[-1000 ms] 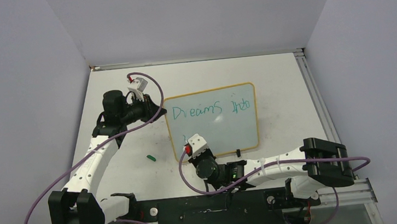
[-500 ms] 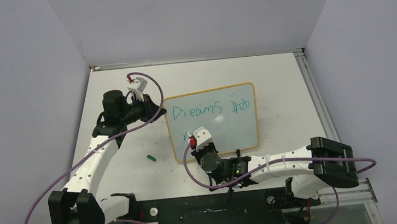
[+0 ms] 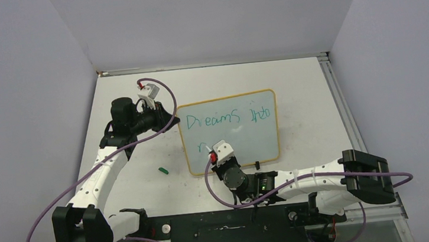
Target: Write a sentence on the whiteboard
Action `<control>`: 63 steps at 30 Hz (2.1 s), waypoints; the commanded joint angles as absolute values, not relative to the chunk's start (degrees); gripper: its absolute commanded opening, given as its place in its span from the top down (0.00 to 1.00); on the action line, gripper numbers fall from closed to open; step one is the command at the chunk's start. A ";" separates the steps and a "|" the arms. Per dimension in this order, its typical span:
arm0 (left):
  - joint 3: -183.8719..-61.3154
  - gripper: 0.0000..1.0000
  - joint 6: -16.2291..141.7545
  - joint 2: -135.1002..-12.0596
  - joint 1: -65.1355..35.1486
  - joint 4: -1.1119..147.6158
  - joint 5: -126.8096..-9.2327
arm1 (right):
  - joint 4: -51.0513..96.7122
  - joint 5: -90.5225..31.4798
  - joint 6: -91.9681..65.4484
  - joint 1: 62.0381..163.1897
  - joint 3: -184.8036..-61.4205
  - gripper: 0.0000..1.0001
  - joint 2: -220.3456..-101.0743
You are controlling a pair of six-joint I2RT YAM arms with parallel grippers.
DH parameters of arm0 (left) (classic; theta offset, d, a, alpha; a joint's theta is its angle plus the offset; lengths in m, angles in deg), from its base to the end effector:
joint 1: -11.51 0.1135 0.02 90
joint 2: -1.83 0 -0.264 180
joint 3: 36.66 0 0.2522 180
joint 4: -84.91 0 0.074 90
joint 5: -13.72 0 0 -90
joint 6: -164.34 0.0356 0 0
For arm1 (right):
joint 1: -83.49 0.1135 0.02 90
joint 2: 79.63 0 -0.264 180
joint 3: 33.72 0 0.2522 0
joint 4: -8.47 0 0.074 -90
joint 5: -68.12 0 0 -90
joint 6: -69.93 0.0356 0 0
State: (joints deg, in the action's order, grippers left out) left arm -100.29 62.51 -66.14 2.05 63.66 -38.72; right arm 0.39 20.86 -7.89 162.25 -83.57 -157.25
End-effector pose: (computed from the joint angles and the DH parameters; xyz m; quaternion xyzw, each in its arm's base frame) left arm 0.2575 -0.0649 0.2950 0.1550 0.8045 -0.3609 0.4456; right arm 0.0784 0.2707 0.2201 -0.2425 0.7516 0.1733 0.5884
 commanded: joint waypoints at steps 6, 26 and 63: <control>-101.71 1.00 61.95 -64.92 1.49 64.84 -37.75 | -0.51 21.15 -7.87 162.58 -86.56 0.95 -160.19; -101.73 1.00 61.95 -64.98 1.50 64.91 -37.70 | 4.22 27.09 -5.67 162.09 -85.14 0.95 -155.94; -101.66 1.00 61.86 -65.06 1.47 64.98 -37.60 | 10.49 26.59 -2.38 162.59 -84.77 0.95 -154.99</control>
State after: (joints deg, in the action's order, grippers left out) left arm -100.29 62.51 -66.09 2.05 63.66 -38.85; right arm 8.26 21.95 -3.04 162.77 -84.78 -157.76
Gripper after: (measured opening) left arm 0.085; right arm 0.150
